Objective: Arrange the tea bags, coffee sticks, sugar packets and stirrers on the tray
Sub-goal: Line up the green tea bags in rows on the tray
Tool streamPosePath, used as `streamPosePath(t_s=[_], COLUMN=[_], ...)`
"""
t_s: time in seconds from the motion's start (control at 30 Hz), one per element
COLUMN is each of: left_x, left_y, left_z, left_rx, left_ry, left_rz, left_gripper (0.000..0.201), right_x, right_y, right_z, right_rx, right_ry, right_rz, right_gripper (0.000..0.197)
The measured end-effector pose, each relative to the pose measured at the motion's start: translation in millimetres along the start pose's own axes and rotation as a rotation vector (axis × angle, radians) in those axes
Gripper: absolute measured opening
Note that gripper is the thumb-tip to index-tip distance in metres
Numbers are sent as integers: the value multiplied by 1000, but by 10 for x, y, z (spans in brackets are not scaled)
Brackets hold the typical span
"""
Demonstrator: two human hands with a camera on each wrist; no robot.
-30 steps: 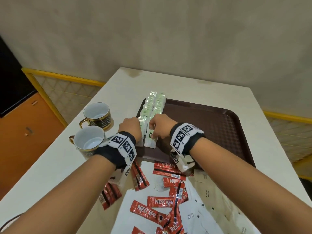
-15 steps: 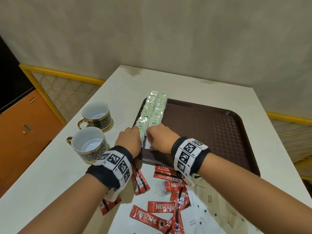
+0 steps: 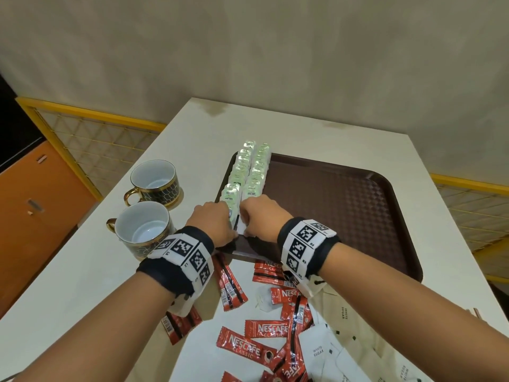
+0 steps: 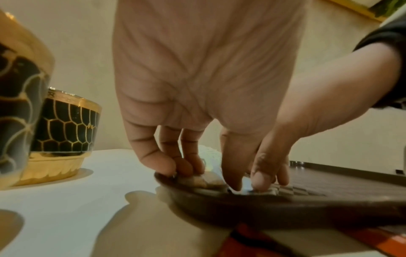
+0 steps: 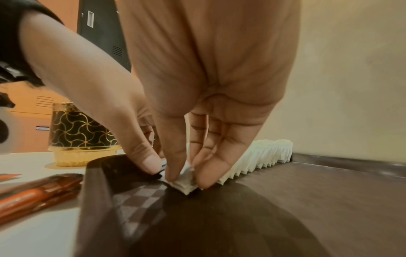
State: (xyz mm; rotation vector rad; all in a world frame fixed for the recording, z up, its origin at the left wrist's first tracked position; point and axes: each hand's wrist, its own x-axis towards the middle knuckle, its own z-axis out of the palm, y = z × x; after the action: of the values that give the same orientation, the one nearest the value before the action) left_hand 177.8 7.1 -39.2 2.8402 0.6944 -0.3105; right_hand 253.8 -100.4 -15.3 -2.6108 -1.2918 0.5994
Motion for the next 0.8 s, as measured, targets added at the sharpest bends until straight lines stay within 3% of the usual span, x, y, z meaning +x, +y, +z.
streamPosePath(t_s=[0.43, 0.57, 0.7, 0.8], left_x=[-31, -59, -304, -601], left_y=[42, 48, 61, 152], left_z=[-3, -59, -159, -186], left_rx=[81, 67, -41, -120], left_ry=[71, 49, 77, -39], left_rz=[23, 58, 196, 355], left_gripper=[26, 33, 31, 19], right_x=[43, -37, -487, -924], right_y=[-2, 49, 164, 237], right_z=[62, -21, -244, -307], right_rx=[-19, 54, 241, 191], right_ry=[19, 21, 29, -109], right_rz=[32, 13, -22, -31], right_gripper=[16, 20, 13, 10])
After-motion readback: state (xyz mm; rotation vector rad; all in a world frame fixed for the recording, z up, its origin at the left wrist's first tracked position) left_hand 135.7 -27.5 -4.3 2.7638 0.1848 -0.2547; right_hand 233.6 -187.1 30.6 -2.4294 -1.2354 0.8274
